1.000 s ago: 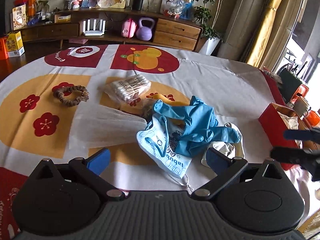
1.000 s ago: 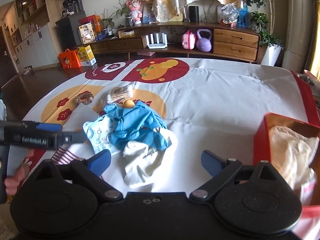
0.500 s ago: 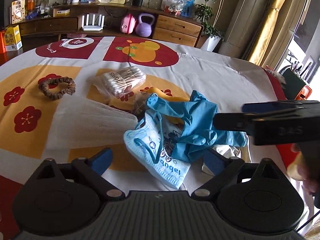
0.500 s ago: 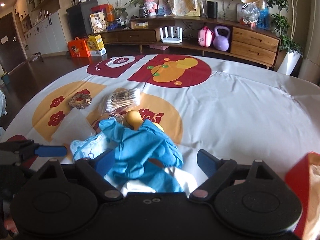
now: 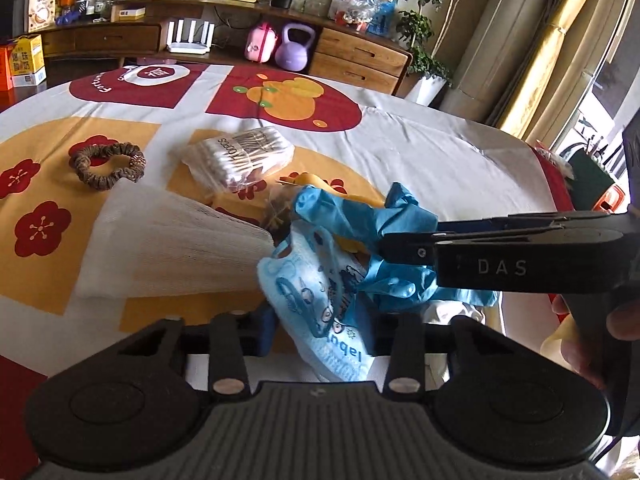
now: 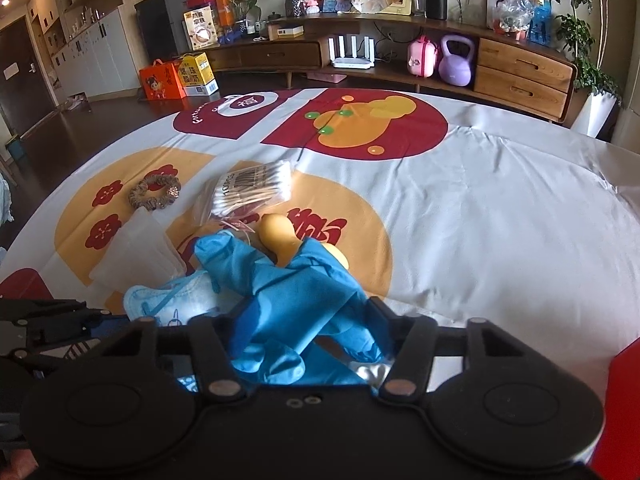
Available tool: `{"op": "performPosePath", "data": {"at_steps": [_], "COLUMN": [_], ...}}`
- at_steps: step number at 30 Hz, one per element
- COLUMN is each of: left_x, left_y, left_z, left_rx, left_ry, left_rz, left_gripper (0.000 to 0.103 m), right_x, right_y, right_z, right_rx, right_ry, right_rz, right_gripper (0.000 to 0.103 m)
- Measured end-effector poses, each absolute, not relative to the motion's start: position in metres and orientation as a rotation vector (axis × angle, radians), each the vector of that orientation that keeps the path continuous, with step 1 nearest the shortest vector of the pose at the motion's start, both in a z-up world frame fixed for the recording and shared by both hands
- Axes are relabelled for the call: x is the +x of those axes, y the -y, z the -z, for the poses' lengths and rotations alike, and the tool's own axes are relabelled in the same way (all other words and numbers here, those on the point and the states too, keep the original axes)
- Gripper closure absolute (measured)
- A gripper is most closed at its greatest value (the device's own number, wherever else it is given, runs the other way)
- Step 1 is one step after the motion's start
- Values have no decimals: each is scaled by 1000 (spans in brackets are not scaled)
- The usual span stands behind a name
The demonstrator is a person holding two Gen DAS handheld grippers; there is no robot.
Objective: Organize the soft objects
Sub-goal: 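Grasp the blue glove with the right tool while the left grasps the light-blue bib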
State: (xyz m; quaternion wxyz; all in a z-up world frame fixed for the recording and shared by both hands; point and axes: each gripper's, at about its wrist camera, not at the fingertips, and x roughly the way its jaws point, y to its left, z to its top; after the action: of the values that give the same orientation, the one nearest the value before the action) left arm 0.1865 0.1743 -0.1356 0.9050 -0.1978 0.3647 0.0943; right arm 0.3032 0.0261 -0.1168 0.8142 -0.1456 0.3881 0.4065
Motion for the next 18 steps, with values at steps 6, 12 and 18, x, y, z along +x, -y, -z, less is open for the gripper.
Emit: {"op": "performPosePath", "data": {"at_steps": [6,12,18], "left_x": [185,183,179], "left_y": [-175,-173,-171], "left_z": [133,128,117], "left_rx": [-408,-401,-390], "left_ry": [-745,-729,-697], "left_rz": [-194,-191,-176], "left_gripper": [83,94,97], "right_x": [303,299,288], "right_y": [-25,-21,-15], "right_z": [118,116,108], "right_rx": [-306,-298,-293], "right_ry": [-826,-814,-763], "right_rz": [-838,-831,-823], "right_gripper": [76,97,101]}}
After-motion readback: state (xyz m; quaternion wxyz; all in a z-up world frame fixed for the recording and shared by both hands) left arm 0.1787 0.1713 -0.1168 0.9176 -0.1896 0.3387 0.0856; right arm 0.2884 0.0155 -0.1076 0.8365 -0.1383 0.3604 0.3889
